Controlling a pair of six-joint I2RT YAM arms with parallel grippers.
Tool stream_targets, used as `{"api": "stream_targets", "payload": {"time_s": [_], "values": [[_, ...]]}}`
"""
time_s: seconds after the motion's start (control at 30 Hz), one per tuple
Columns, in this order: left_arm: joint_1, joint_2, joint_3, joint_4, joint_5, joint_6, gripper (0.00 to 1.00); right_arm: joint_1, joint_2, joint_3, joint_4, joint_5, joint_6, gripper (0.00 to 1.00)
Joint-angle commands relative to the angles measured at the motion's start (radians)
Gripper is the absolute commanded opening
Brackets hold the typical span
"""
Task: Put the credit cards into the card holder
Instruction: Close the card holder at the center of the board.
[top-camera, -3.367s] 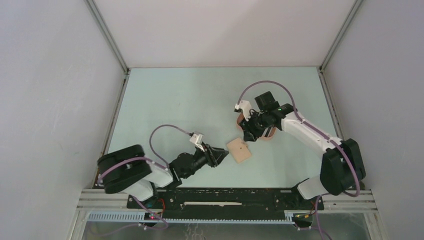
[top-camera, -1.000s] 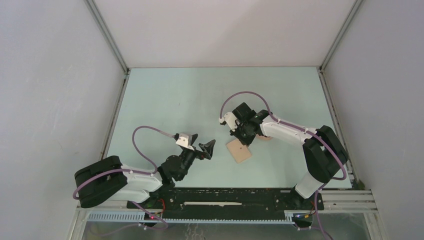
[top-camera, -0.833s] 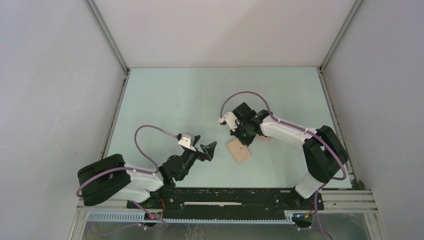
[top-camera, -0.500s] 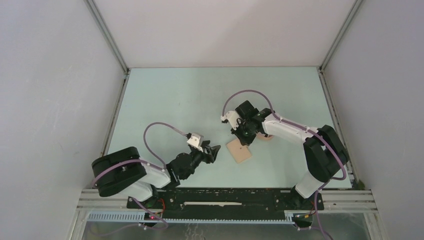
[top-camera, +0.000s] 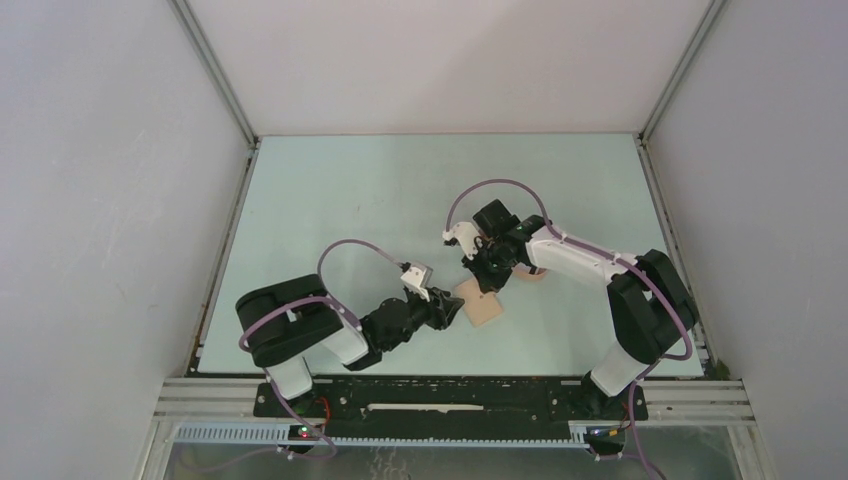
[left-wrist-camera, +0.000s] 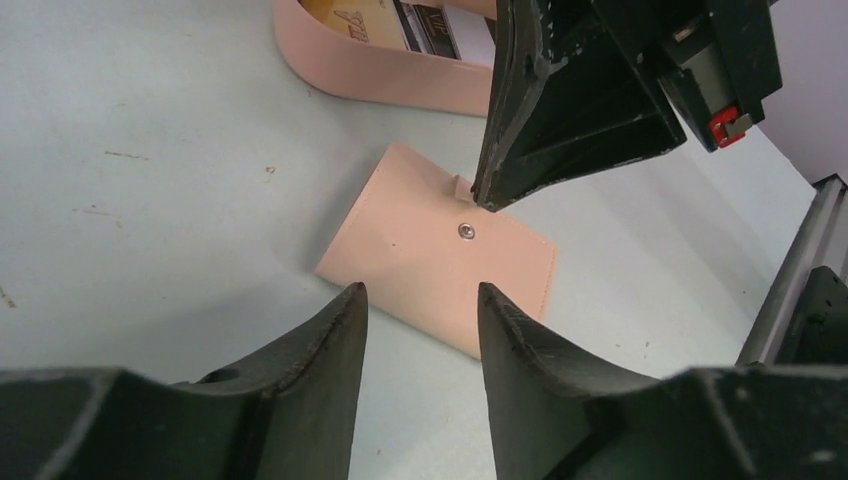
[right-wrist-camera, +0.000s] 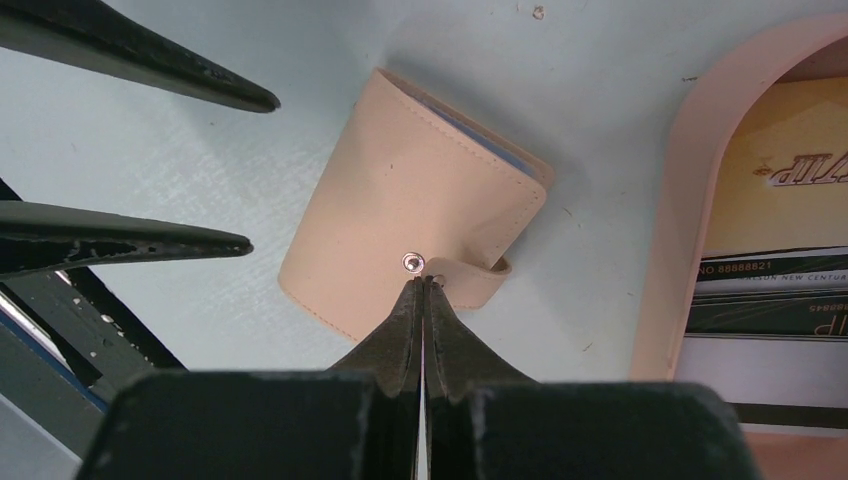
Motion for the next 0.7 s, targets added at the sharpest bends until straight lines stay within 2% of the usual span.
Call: {"api": "stream_targets", "payload": {"time_s": [0.0, 0.07, 0.67], "values": [[0.005, 0.007, 0.064, -0.012, 0.006, -0.036, 0.45, -0.004, 0.006, 0.032, -0.011, -0.046, -0.003, 0.0], [0.005, 0.017, 0.077, -0.025, 0.009, -0.036, 0.42, -0.006, 0.015, 0.031, -0.015, -0.052, -0.003, 0.0], [0.016, 0.026, 0.082, -0.05, 0.011, -0.046, 0.33, -0.011, 0.051, 0.032, -0.019, -0.078, 0.007, 0.0]]}}
